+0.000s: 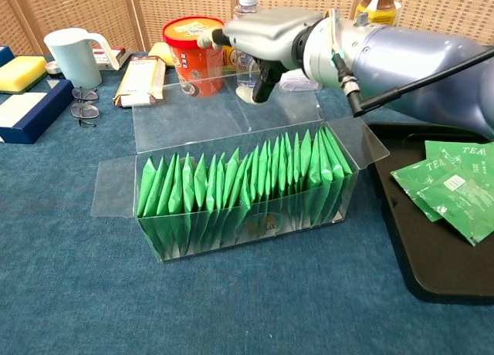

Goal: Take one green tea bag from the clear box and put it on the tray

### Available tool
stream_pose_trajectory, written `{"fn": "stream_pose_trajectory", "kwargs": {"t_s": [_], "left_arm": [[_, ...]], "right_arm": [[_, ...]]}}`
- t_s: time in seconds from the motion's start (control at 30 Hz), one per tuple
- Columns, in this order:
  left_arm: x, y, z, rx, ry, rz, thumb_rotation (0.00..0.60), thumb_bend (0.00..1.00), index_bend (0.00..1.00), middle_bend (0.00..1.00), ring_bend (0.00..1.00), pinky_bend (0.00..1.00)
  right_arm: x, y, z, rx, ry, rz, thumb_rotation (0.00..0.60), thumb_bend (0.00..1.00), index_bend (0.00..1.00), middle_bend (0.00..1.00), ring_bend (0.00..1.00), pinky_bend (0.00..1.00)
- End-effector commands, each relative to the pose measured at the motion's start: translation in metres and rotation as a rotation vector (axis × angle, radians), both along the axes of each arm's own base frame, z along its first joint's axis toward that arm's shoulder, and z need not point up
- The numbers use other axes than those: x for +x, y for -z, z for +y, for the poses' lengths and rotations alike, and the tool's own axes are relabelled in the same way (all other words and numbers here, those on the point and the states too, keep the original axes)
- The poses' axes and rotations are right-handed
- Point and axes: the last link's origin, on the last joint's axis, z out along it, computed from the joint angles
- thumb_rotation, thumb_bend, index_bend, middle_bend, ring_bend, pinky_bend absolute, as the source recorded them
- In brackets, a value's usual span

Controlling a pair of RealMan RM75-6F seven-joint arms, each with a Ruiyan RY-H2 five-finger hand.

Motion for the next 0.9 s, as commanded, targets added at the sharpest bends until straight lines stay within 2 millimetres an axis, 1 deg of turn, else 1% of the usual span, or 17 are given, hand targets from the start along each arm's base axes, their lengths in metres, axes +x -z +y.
{"fn": "stream_pose_trajectory", "kwargs": {"t_s": [0.03,0.13,0.2,0.27,0.37,0.57,0.67,0.9], "left_arm": [[0.0,0.0,-0.001,0.0,0.0,-0.001,0.6,0.27,0.18,0.15,0.03,0.25],[0.0,0.001,-0.001,-0.002,0.003,-0.003,0.6,0.27,0.18,0.15,0.03,0.25],[0.001,0.001,-0.001,-0.001,0.008,-0.003,0.6,0.27,0.18,0.15,0.03,0.25],[0.002,0.001,0.0,0.001,0.014,-0.003,0.6,0.27,0.18,0.15,0.03,0.25],[0.004,0.0,0.0,0.003,0.024,-0.002,0.6,0.27,0.18,0.15,0.03,0.25],[0.007,0.0,-0.002,0.008,0.031,0.002,0.6,0.27,0.18,0.15,0.03,0.25],[0.008,0.0,-0.003,0.008,0.029,0.005,0.6,0.27,0.18,0.15,0.03,0.25],[0.009,0.0,-0.003,0.006,0.031,0.009,0.6,0.27,0.18,0.15,0.03,0.25]], "right_arm": [[0.002,-0.019,0.006,0.009,-0.034,-0.087,0.6,0.4,0.04,0.07,0.05,0.09],[0.001,-0.04,0.017,0.022,-0.091,-0.16,0.6,0.33,0.06,0.07,0.05,0.09],[-0.004,-0.053,0.025,0.031,-0.131,-0.188,0.6,0.27,0.06,0.07,0.05,0.09],[-0.008,-0.061,0.032,0.04,-0.164,-0.202,0.6,0.22,0.08,0.08,0.05,0.09],[-0.016,-0.068,0.041,0.058,-0.198,-0.198,0.6,0.17,0.11,0.09,0.05,0.09],[-0.033,-0.065,0.058,0.132,-0.259,-0.143,0.6,0.1,0.19,0.11,0.05,0.09],[-0.039,-0.06,0.061,0.153,-0.289,-0.116,0.6,0.09,0.21,0.12,0.05,0.09],[-0.045,-0.044,0.063,0.203,-0.349,-0.064,0.6,0.07,0.26,0.14,0.05,0.09]]}}
